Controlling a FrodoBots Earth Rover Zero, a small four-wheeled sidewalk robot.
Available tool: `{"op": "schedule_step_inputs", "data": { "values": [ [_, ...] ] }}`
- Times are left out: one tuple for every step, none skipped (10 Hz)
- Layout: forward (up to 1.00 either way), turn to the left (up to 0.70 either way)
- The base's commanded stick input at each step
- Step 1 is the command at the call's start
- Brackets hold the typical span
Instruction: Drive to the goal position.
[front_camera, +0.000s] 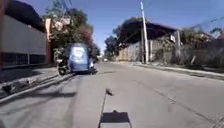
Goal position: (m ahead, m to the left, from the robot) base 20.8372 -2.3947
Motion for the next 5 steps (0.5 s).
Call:
{"op": "schedule_step_inputs", "data": {
  "values": [
    [1.0,0.0],
    [1.0,0.0],
    [1.0,0.02],
    [1.0,0.06],
    [1.0,0.33]
  ]
}}
